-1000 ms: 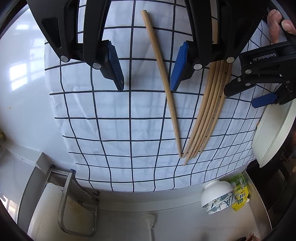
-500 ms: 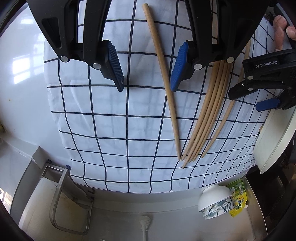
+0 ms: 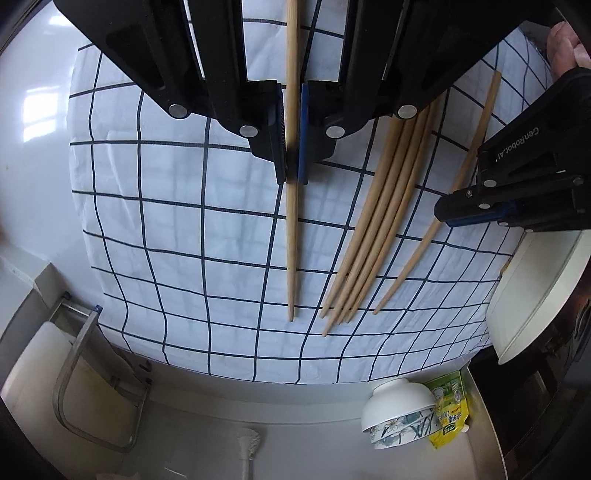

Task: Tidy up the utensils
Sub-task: 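Close the left tool on a chopstick while the right tool grasps another chopstick, then carry the chopsticks into the white basin and open the left tool while the right tool releases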

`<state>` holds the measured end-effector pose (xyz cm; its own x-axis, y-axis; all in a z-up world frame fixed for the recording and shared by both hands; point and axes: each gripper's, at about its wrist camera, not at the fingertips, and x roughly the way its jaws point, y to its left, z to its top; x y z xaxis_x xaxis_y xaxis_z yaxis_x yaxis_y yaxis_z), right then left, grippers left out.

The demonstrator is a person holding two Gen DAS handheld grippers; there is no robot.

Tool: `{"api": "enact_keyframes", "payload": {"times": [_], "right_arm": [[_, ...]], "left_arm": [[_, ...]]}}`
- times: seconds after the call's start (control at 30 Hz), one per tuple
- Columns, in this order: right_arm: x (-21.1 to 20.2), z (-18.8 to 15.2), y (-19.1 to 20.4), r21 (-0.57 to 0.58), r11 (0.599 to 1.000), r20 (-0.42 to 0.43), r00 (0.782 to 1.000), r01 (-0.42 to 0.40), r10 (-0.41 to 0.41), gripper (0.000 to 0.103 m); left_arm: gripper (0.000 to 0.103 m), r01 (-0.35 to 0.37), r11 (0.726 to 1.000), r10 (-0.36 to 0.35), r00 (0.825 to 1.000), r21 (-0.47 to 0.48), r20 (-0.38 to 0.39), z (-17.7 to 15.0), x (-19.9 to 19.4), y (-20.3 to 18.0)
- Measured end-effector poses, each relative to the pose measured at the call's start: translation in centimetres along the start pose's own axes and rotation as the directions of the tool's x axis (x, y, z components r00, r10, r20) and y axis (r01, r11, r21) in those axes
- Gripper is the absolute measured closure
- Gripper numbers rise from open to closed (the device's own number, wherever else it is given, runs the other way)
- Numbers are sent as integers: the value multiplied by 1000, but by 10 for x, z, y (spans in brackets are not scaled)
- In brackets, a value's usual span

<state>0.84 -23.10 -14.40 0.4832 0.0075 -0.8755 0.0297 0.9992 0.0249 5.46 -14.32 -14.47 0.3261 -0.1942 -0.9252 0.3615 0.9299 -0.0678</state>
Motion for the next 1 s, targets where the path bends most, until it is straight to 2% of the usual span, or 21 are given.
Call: {"api": "enact_keyframes", "payload": {"times": [0.1,0.3,0.4,0.67,0.77,1.0], "right_arm": [[-7,-1,-6,57,998,-3,1000,-18,18,97],[-40,10,4,109,993,41,999,-40,36,97],[-57,22,21,113,991,79,995,-67,58,97],[-81,67,104,58,979,165,969,-194,182,97],[-78,82,143,12,975,168,962,-220,215,97],[-55,107,232,-77,956,130,948,-283,291,97]], "left_arm": [[96,19,1000,-19,1000,-6,2,-2,-9,6],[96,53,998,-51,995,-18,81,7,-54,30],[96,44,999,-41,991,-22,125,12,-78,48],[95,-2,998,17,977,-68,213,14,-130,134],[90,-15,995,38,972,-102,232,11,-143,171],[90,-28,984,71,969,-178,237,2,-151,252]]}}
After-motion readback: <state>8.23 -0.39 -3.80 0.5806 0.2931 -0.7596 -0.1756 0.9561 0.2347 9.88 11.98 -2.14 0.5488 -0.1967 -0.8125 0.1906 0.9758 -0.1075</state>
